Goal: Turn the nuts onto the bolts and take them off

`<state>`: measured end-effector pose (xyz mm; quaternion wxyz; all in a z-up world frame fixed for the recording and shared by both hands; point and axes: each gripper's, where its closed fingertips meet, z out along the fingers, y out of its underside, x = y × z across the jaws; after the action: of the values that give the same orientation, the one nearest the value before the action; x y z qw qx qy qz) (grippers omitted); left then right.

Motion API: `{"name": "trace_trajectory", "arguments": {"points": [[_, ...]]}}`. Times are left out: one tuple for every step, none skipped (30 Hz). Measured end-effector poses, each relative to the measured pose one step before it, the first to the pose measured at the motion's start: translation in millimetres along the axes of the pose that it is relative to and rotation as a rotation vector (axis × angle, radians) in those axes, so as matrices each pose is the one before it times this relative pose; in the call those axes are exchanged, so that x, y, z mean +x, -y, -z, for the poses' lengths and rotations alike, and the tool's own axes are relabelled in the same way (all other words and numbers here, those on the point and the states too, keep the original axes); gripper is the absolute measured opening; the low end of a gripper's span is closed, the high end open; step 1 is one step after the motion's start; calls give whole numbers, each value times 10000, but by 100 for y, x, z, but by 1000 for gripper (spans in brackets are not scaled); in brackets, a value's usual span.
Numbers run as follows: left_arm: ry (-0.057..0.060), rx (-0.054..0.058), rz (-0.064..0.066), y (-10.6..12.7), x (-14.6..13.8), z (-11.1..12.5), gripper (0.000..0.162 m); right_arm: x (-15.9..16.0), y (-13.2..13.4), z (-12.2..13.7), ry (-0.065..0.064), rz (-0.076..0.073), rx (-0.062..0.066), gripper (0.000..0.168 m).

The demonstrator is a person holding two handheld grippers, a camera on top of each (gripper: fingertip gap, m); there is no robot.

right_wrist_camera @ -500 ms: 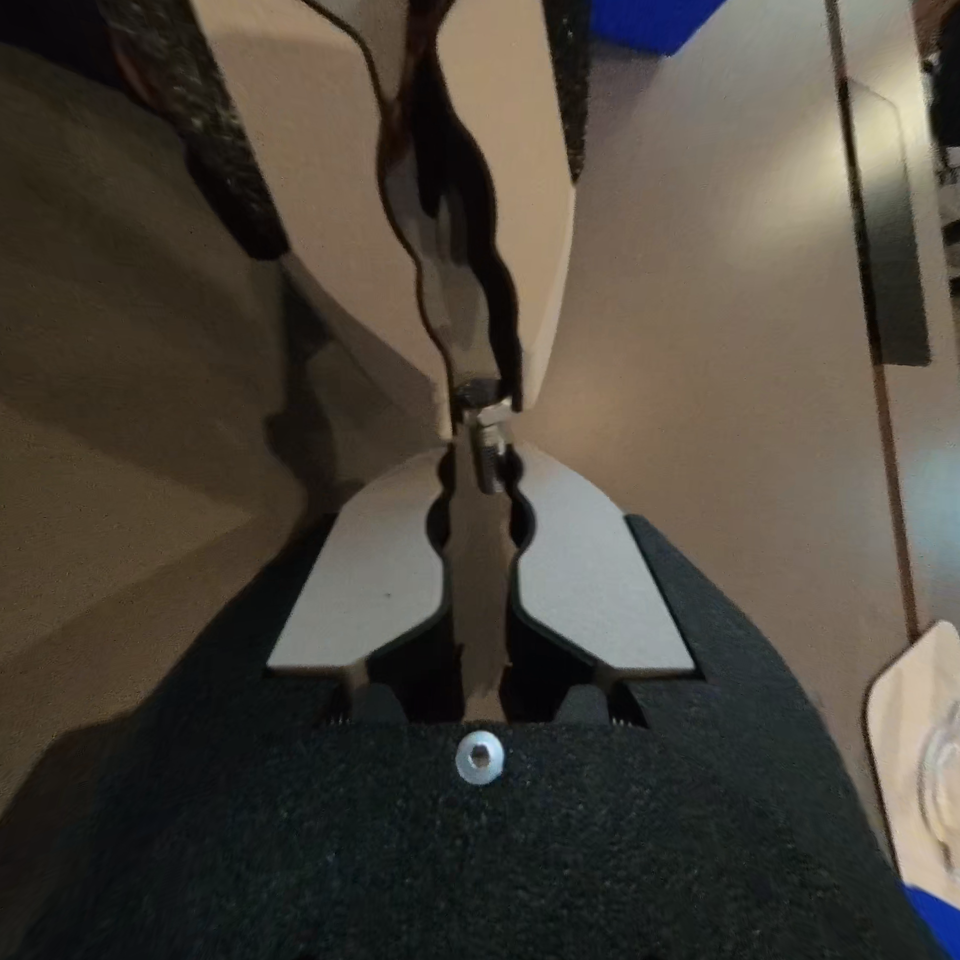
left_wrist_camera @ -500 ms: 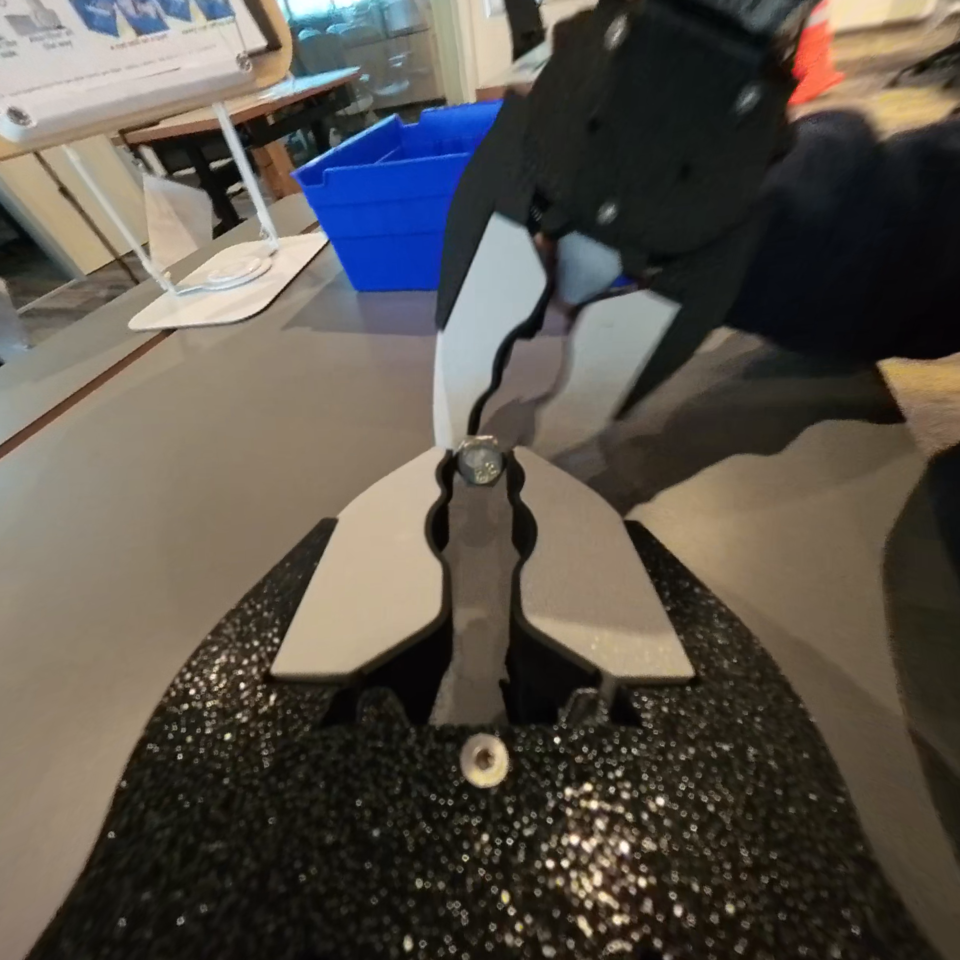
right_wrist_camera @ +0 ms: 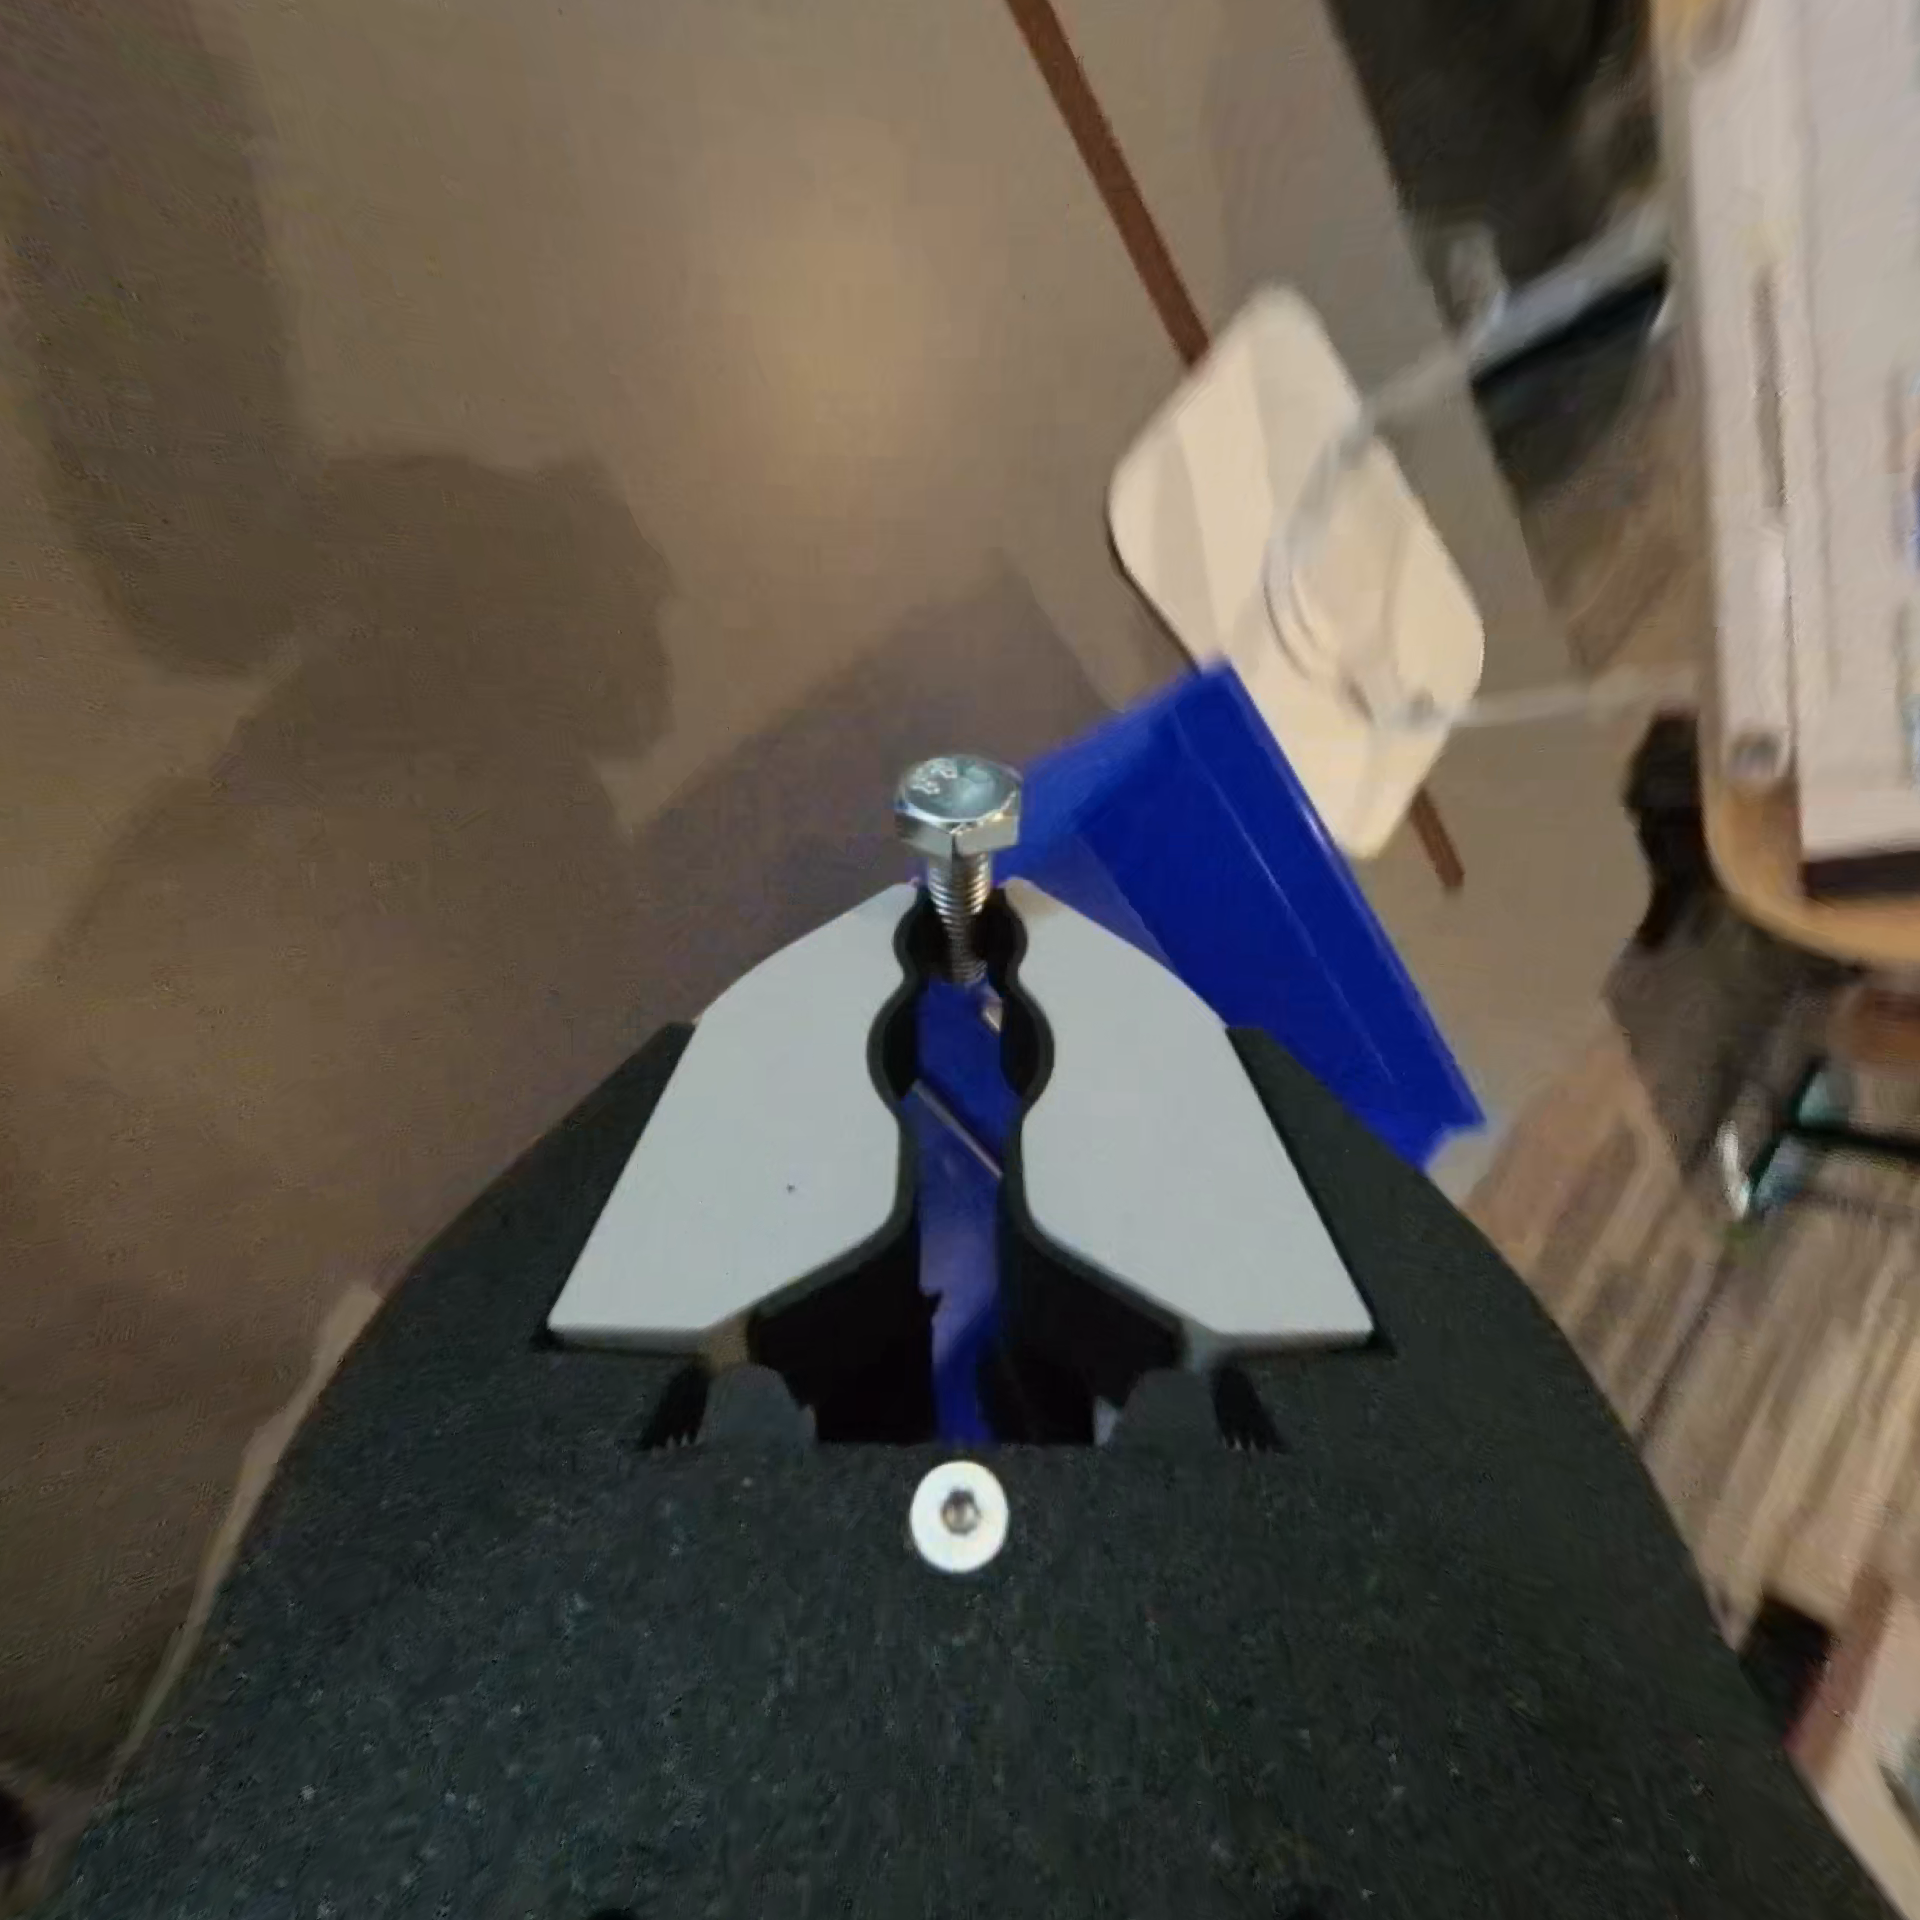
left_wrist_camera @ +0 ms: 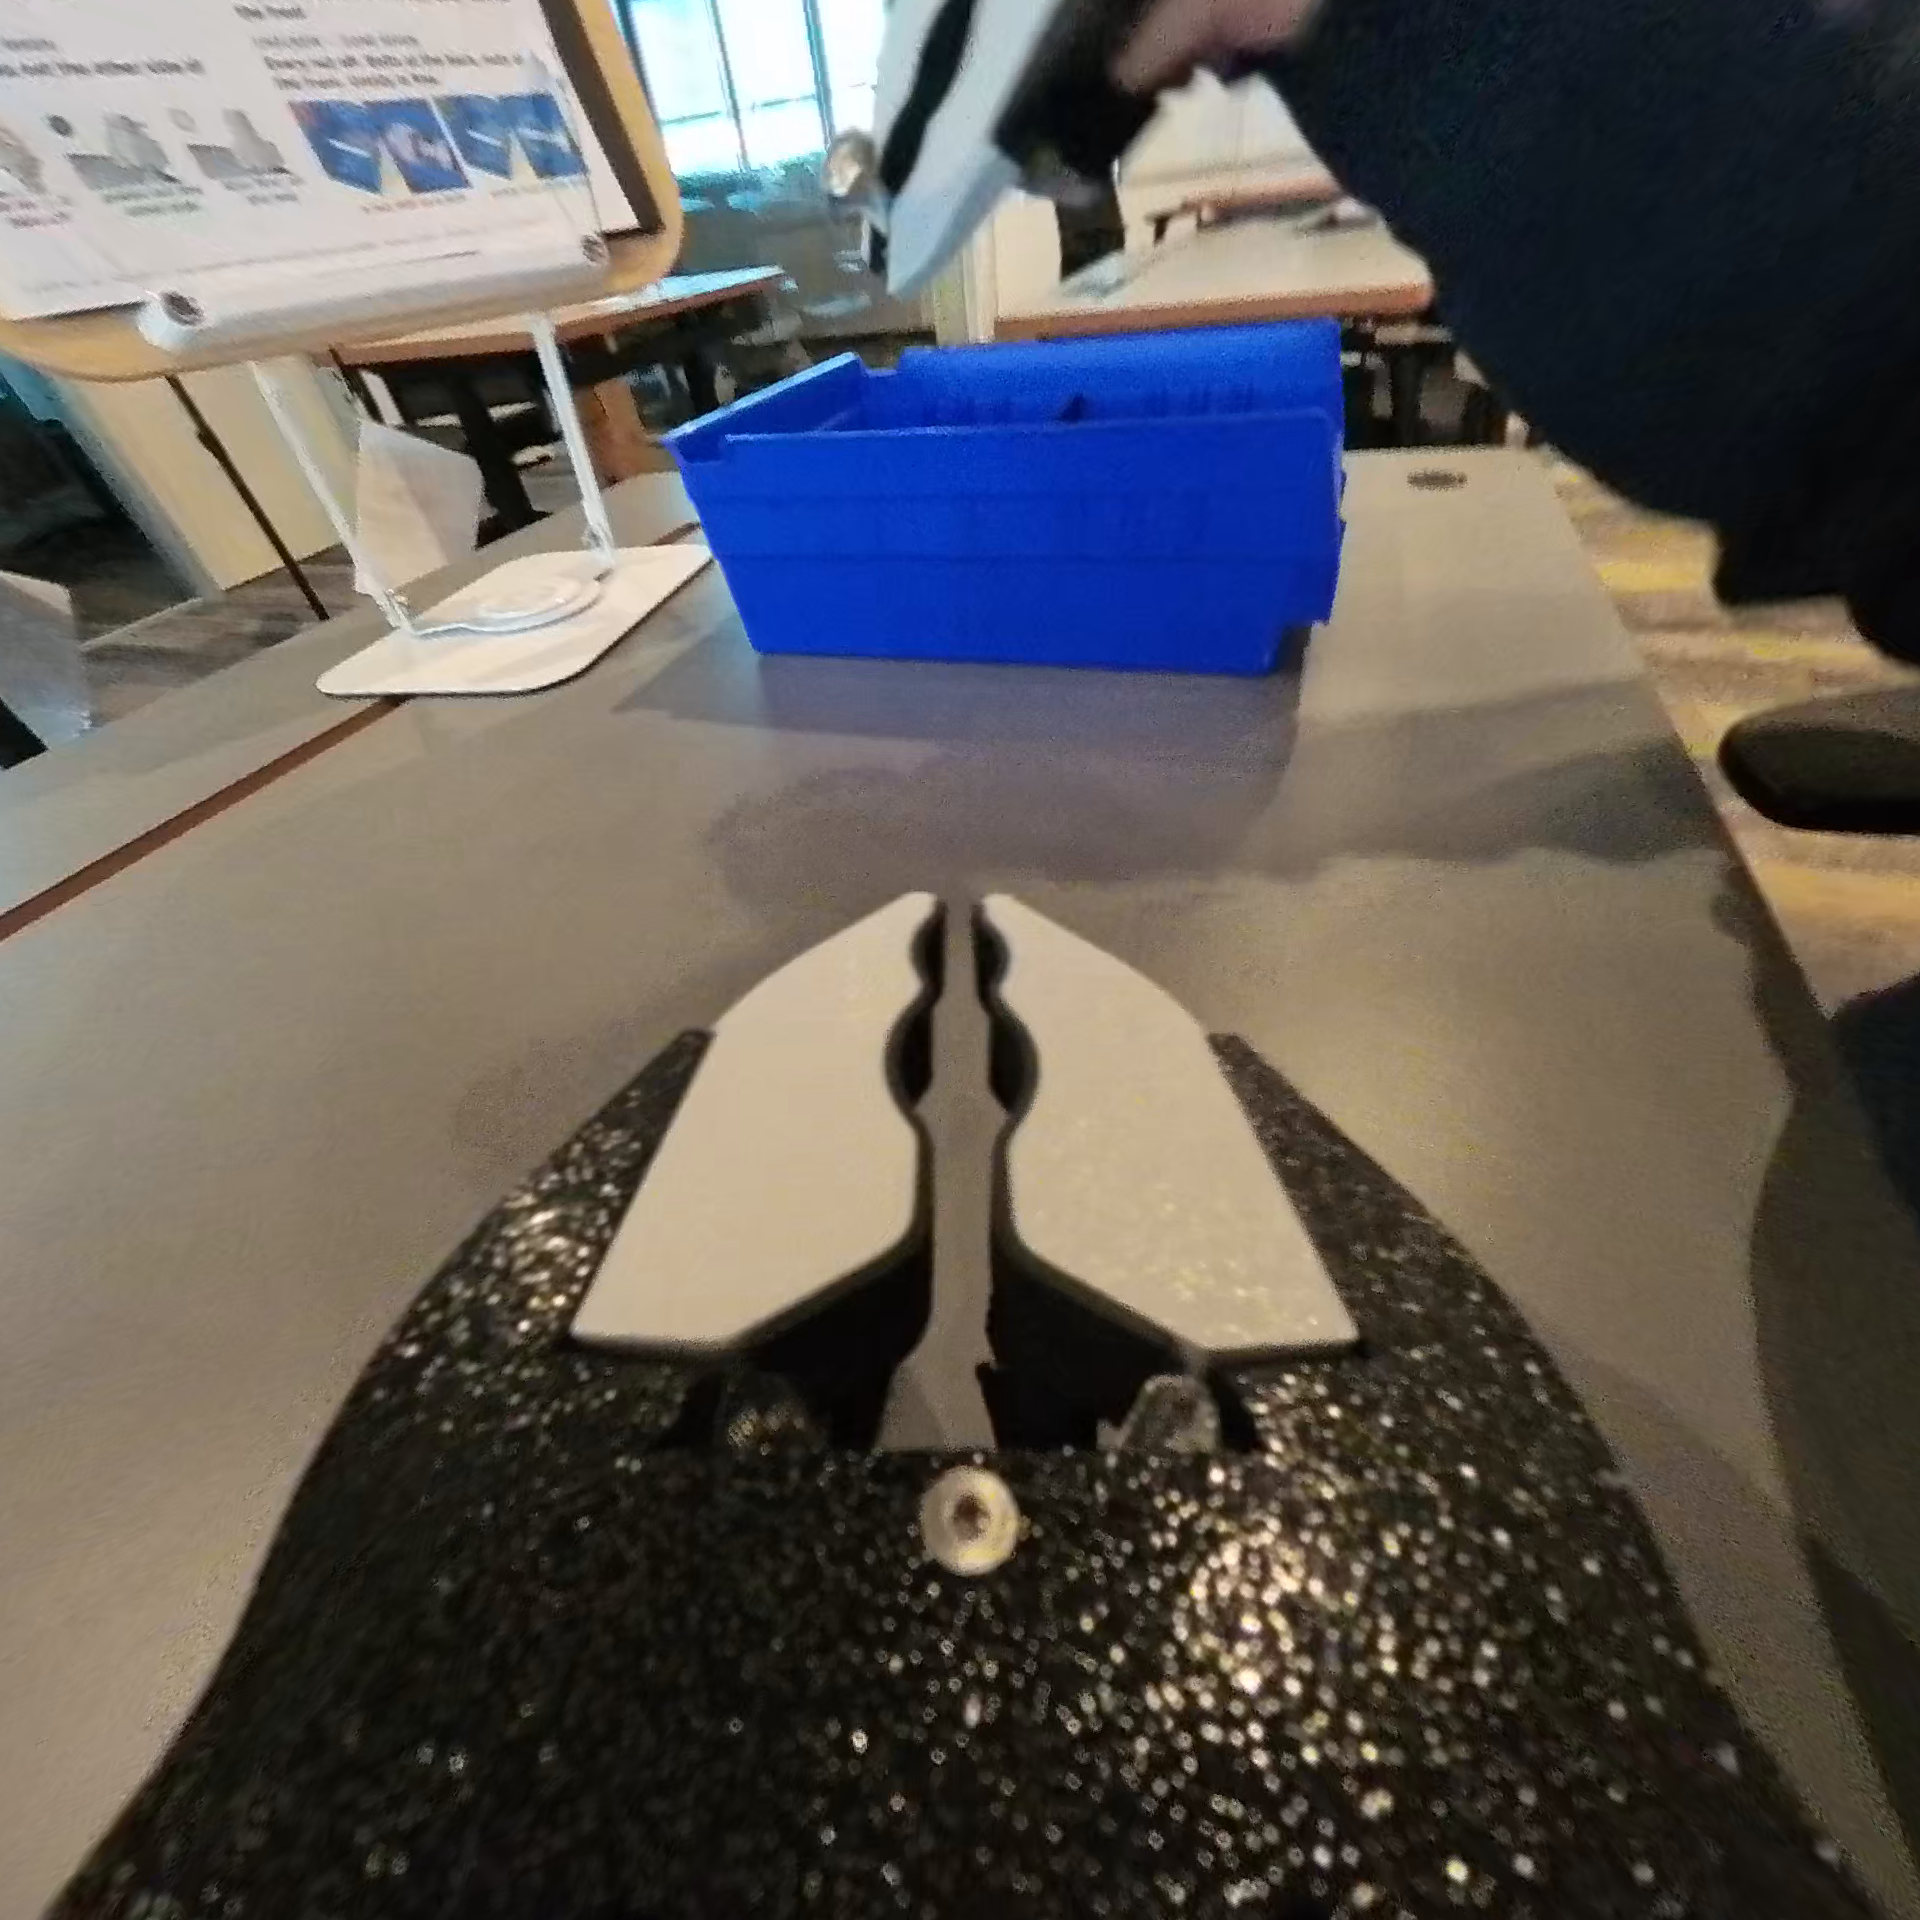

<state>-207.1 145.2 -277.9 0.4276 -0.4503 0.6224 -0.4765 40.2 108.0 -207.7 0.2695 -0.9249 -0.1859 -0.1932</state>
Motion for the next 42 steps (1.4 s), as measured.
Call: {"name": "trace_trajectory", "arguments": {"points": [[-3, -102, -80, -120, 77, -81, 0, 2005, -1946, -959, 111, -303, -709, 10], [-2, -80, -84, -93, 89, -70, 0, 1424, -1744, -1262, 410, -269, -678, 10], [19, -62, -77, -75, 43, -57, 0, 913, -1400, -1398, 607, -250, -565, 10], [-2, -47, -64, -52, 64, -42, 0, 935, -1146, -1374, 443, -295, -523, 10], [-4, -31, -37, -31, 38, -32, 0, 766, -904, -1284, 379, -199, -462, 10], [7, -17, -7, -25, 2, -13, 0, 597, -740, -1188, 299, -84, -412, 10], [2, -3, 10, 3, -16, 8, 0, 574, -546, -1012, 129, -72, -352, 10], [9, 11, 22, 11, -41, 24, 0, 218, -366, -845, 198, 4, -288, 10], [10, 20, 26, 21, -38, 27, 0, 135, -341, -713, 129, 10, -313, 10], [13, 23, 25, 24, -40, 34, 0, 170, -340, -625, 15, 42, -319, 10], [0, 23, 26, 35, -26, 27, 0, 129, -243, -538, -15, 66, -244, 10], [-7, 14, 23, 19, -12, 10, 0, 33, -123, -450, 19, 44, -131, 10], [-5, 1, 12, -3, -4, 4, 0, -20, -66, -382, 49, 6, -71, 11], [-3, -12, -1, -1, 8, -10, 0, -42, 60, -237, 59, -36, 49, 11], [-1, -21, -15, -27, 13, -22, 0, 7, 204, -2, 15, -79, 188, 11], [-1, -25, -27, -17, 32, -23, 0, 21, 142, 113, -7, -98, 156, 13], [6, -26, -29, -28, 23, -24, 0, 39, 90, 231, -40, -101, 142, 16], [12, -19, -27, -12, 9, -16, 0, 92, 75, 359, -120, -90, 154, 20], [3, -6, -25, 1, 27, -5, 0, 145, 40, 519, -210, -93, 174, 21], [8, 4, -22, 20, 14, 1, 0, 128, 115, 696, -254, -104, 251, 23], [13, 19, -24, 34, 12, 19, 0, 27, 233, 869, -246, -146, 368, 26], [18, 30, -27, 53, 9, 42, 0, -73, 322, 1036, -245, -203, 455, 30], [22, 32, -37, 67, 5, 41, 0, -202, 444, 1167, -243, -214, 577, 33], [41, 15, -58, 93, -3, 54, 1, -384, 532, 1265, -217, -240, 664, 36], [74, -21, -107, 103, -25, 55, 3, -559, 584, 1326, -197, -228, 745, 39], [130, -40, -175, 168, -61, 78, 5, -722, 640, 1360, -162, -182, 817, 42], [181, -41, -188, 320, -98, 110, 8, -798, 598, 1370, -157, -141, 830, 45], [237, -4, -132, 582, -110, 215, 13, -746, 485, 1351, -195, -106, 769, 48], [264, 66, -101, 871, -117, 307, 18, -676, 314, 1317, -206, -55, 666, 51], [312, 92, -113, 1071, -154, 402, 23, -467, 139, 1240, -272, -40, 565, 53], [377, 59, -113, 1139, -278, 478, 27, -144, -65, 1170, -365, -44, 428, 54], [314, -38, -82, 1048, -256, 535, 33, 146, -321, 1050, -380, -32, 265, 56], [246, -222, 10, 811, -273, 574, 40, 525, -595, 907, -447, -77, 83, 57], [244, -494, 96, 431, -433, 615, 48, 881, -907, 712, -471, -113, -124, 58], [478, -717, 131, 43, -910, 695, 55, 1098, -1192, 465, -444, -153, -315, 60], [714, -793, 120, -262, -1421, 774, 63, 1093, -1409, 164, -297, -169, -436, 62], [845, -845, 91, -582, -1778, 749, 70, 1035, -1556, -149, -154, -201, -530, 68], [935, -871, 128, -888, -2064, 609, 78, 957, -1651, -396, -35, -226, -655, 73], [870, -902, 262, -1162, -2092, 353, 85, 922, -1607, -617, 29, -187, -678, 78], [591, -908, 438, -1324, -1790, 1, 93, 952, -1409, -733, 23, -144, -617, 81], [256, -883, 546, -1391, -1322, -361, 100, 930, -1154, -762, 14, -99, -511, 81], [-17, -896, 501, -1444, -890, -600, 107, 663, -917, -767, 151, -75, -415, 82]]}}
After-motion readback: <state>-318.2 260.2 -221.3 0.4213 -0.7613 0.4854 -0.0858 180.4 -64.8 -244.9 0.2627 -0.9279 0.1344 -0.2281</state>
